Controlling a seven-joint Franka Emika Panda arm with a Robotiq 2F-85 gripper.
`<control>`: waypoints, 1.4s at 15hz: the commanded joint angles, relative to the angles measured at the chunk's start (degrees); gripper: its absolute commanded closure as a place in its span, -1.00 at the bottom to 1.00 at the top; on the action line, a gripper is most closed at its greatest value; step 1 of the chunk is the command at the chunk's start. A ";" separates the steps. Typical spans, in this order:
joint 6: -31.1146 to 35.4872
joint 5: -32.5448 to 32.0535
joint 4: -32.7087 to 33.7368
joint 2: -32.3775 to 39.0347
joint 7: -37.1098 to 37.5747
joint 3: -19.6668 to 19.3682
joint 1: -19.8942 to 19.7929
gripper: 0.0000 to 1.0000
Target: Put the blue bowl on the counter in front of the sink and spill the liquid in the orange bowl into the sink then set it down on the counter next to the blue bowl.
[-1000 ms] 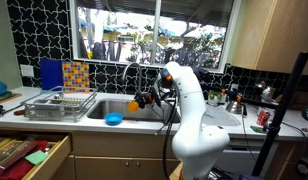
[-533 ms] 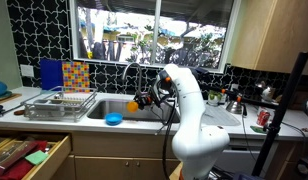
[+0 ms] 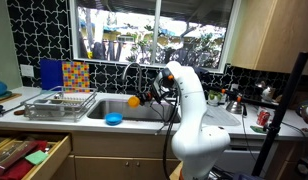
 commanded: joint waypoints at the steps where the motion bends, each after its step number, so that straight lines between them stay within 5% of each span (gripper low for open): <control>1: 0.02 -5.90 3.37 2.40 -0.19 7.61 -6.25 0.99; 5: 0.09 -6.22 6.68 5.36 0.62 11.54 -9.44 0.99; 21: 1.75 -6.64 16.82 13.93 1.90 -1.01 0.48 0.99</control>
